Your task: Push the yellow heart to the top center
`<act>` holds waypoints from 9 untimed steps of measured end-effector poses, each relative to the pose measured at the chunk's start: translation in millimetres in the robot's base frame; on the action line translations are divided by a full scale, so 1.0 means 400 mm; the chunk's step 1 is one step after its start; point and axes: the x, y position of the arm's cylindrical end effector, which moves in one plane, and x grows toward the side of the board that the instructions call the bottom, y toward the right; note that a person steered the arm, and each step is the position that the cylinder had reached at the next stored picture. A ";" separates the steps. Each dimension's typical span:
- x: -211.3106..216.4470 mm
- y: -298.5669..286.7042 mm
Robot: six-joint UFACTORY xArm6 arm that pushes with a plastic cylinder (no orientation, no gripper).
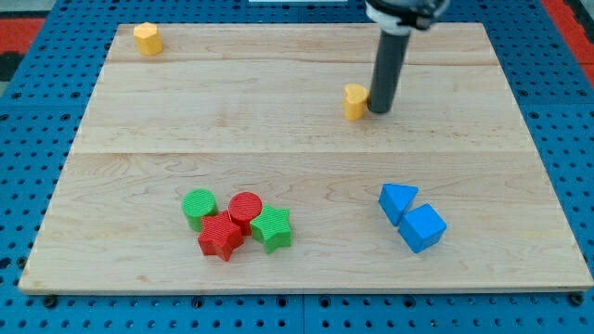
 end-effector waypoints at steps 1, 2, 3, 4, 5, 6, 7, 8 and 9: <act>0.008 -0.043; 0.063 0.175; 0.107 0.092; 0.086 -0.112; 0.081 -0.177; 0.089 -0.191; 0.005 -0.325; -0.077 -0.364; -0.130 -0.365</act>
